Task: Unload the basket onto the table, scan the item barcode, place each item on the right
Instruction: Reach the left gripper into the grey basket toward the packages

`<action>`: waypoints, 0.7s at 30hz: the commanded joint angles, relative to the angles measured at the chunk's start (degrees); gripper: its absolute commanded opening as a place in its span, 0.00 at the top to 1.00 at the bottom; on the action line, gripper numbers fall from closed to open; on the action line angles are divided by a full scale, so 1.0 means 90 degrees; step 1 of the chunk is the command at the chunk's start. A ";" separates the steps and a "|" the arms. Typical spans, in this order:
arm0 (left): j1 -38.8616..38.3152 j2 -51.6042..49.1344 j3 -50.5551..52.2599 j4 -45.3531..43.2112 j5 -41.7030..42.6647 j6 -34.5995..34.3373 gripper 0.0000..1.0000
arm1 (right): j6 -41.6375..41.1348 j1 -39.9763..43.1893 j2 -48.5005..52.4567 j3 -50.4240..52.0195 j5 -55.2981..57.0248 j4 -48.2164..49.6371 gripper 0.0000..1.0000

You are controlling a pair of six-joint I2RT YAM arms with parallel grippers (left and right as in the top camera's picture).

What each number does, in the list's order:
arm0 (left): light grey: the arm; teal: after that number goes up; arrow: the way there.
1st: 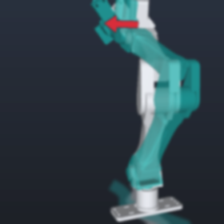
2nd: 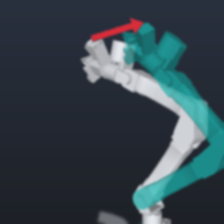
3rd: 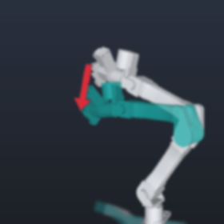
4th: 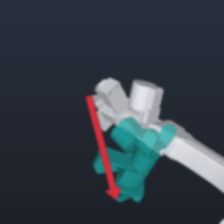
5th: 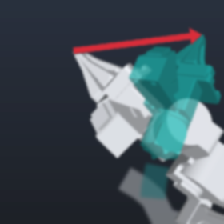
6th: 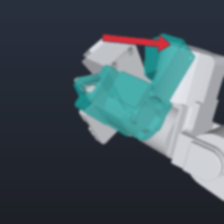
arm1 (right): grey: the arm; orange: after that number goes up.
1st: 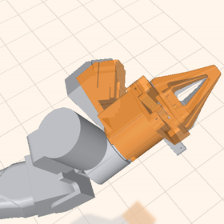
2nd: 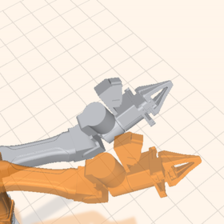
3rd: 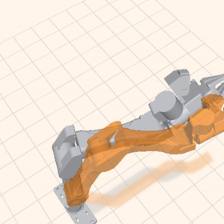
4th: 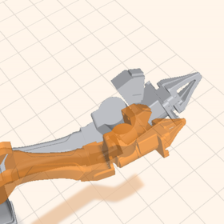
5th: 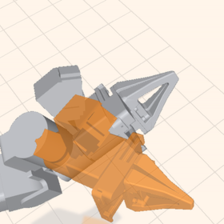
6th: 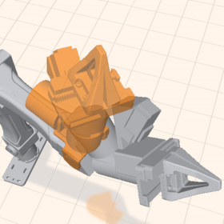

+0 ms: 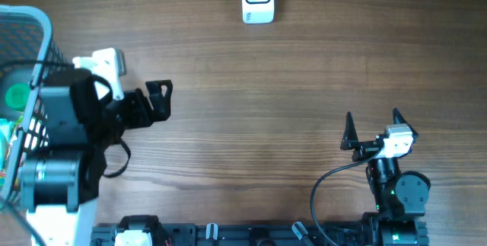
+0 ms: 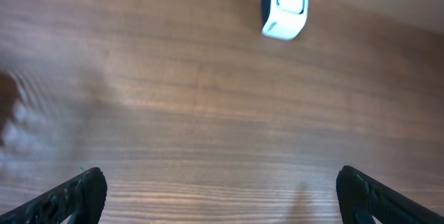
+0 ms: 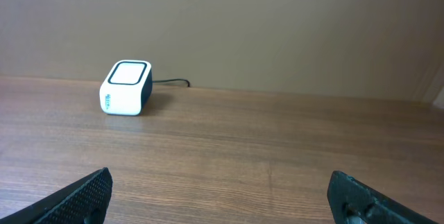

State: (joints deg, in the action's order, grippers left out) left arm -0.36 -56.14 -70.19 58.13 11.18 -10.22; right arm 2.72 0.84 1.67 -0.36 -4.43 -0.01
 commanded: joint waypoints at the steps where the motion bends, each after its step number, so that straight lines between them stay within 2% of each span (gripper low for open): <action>1: 0.0039 -0.0194 -0.0527 0.0165 -0.0733 -0.0731 0.00 | 0.0032 -0.0032 0.0012 0.0005 -0.0010 0.0017 0.00; 3: 0.0148 -0.0413 -0.1146 0.0491 -0.1100 -0.1049 0.00 | 0.0032 -0.0032 0.0012 0.0005 -0.0010 0.0017 0.00; 7: 0.0743 -0.1139 -0.3043 0.1535 -0.1447 -0.1120 0.00 | 0.0032 -0.0032 0.0012 0.0005 -0.0010 0.0017 0.00; 10: 0.1540 -0.1817 -0.4439 0.2511 -0.2089 -0.1685 0.00 | 0.0032 -0.0032 0.0012 0.0005 -0.0010 0.0017 0.00; 12: 0.2310 -0.2227 -0.5047 0.3072 -0.2106 -0.1945 0.00 | 0.0032 -0.0032 0.0012 0.0007 -0.0010 0.0017 0.00; 16: 0.3602 -0.2715 -0.5151 0.3458 -0.2064 -0.2314 0.00 | 0.0032 -0.0032 0.0012 0.0005 -0.0010 0.0017 0.00; 19: 0.4561 -0.3186 -0.5151 0.3402 -0.1841 -0.2448 0.00 | 0.0032 -0.0032 0.0012 0.0005 -0.0010 0.0017 0.00; 21: 0.4828 -0.3361 -0.5149 0.3347 -0.1846 -0.2472 0.00 | 0.0034 -0.0032 0.0012 0.0005 -0.0010 0.0017 0.00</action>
State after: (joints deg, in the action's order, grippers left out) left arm 38.28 -84.05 -115.79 88.92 -5.72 -30.17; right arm 2.72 0.84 1.72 -0.36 -4.43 -0.01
